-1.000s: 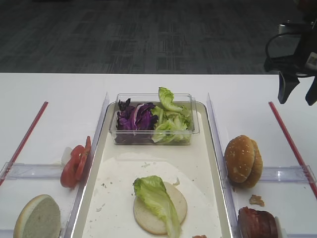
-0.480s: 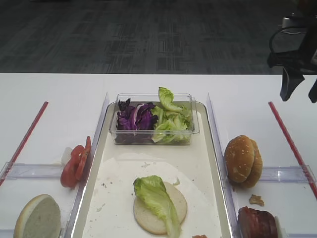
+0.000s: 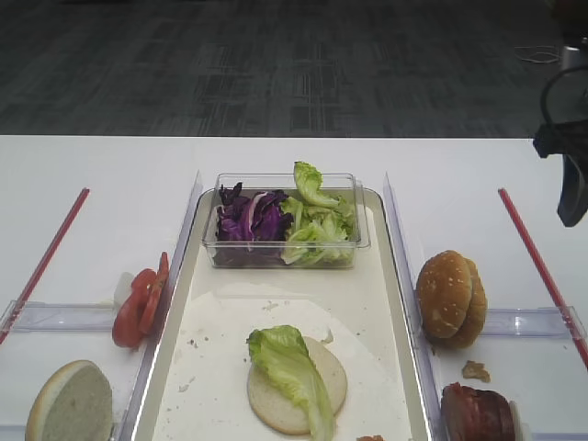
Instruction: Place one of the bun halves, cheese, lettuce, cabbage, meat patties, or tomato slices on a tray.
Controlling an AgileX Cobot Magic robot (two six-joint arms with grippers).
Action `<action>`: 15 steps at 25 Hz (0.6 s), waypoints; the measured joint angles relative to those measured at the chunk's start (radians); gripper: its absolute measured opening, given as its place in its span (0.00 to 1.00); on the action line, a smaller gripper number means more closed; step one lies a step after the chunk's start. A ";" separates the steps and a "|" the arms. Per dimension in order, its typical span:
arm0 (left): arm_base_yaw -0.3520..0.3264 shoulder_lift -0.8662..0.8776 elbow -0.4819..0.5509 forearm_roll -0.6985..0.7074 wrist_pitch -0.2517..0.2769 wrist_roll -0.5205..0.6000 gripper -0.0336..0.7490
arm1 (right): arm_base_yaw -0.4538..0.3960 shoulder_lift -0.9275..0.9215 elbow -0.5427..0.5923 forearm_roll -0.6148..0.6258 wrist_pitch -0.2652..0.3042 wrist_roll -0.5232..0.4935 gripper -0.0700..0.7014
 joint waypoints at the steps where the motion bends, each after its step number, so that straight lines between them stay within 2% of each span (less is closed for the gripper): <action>1: 0.000 0.000 0.000 0.000 0.000 0.000 0.58 | 0.000 -0.023 0.023 0.002 0.000 0.000 0.66; 12: 0.000 0.000 0.000 0.000 0.000 0.000 0.58 | 0.000 -0.214 0.244 0.004 0.000 0.000 0.66; 15: 0.000 0.000 0.000 0.000 0.000 0.000 0.58 | 0.000 -0.256 0.309 0.004 -0.030 0.000 0.66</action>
